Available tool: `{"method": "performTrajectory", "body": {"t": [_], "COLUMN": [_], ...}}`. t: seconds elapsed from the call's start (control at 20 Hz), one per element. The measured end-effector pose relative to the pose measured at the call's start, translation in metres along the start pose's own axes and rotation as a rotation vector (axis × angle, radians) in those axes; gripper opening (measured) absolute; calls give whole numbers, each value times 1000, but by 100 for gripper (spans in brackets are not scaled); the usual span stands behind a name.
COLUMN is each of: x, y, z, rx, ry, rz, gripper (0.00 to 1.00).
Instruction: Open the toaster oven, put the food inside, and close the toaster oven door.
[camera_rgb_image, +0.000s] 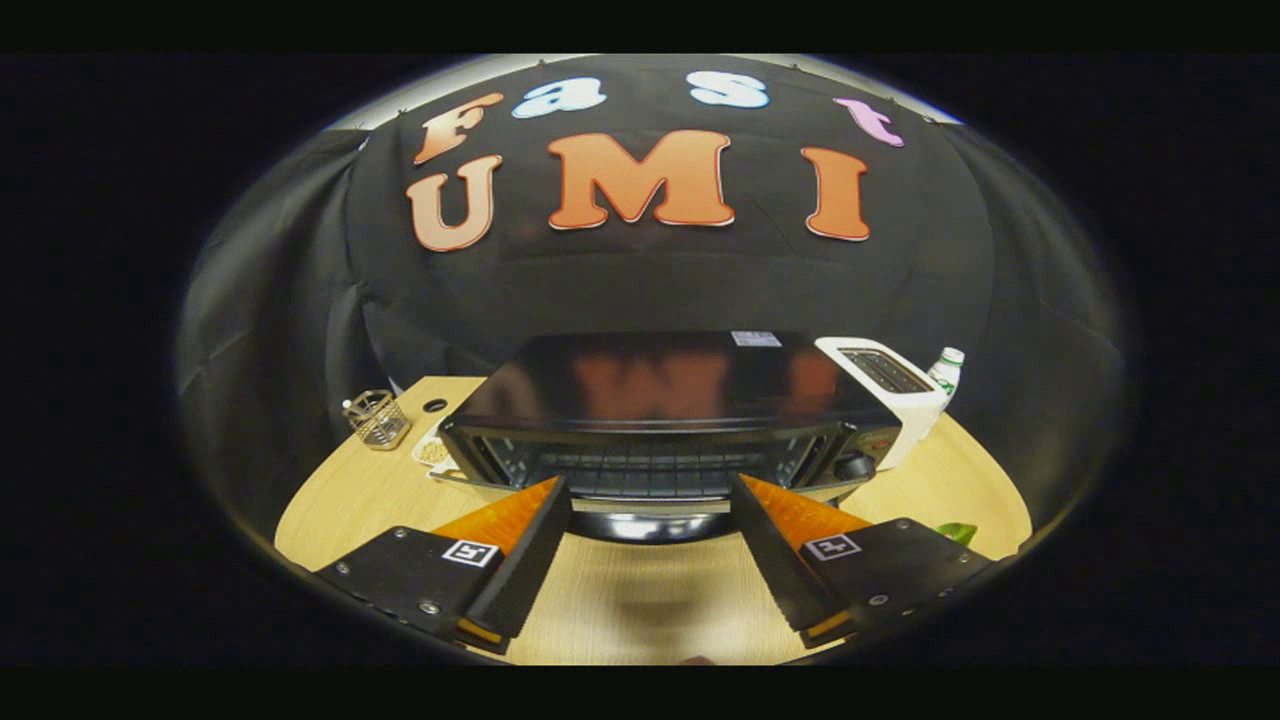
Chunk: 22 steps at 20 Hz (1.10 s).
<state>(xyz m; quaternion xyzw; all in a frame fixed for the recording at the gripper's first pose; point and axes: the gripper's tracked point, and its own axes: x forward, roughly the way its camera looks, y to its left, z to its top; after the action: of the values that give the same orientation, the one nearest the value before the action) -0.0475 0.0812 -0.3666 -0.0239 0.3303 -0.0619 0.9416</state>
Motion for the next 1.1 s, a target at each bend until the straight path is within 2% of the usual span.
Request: {"method": "performTrajectory", "body": {"t": [0.1, 0.25, 0.55, 0.65, 0.85, 1.0, 1.1], "x": [-6, -13, -24, -27, -30, -40, -44], "y": [1, 4, 4, 1, 4, 4, 10], "z": [-7, -25, -51, -52, -59, -82, -107], "rx": [-3, -81, -216, -210, -121, -122, -69], "ry": [10, 62, 115, 131, 200, 286, 380], "rz": [27, 53, 43, 49, 81, 104, 146], "gripper": [95, 95, 96, 96, 96, 95, 95]}}
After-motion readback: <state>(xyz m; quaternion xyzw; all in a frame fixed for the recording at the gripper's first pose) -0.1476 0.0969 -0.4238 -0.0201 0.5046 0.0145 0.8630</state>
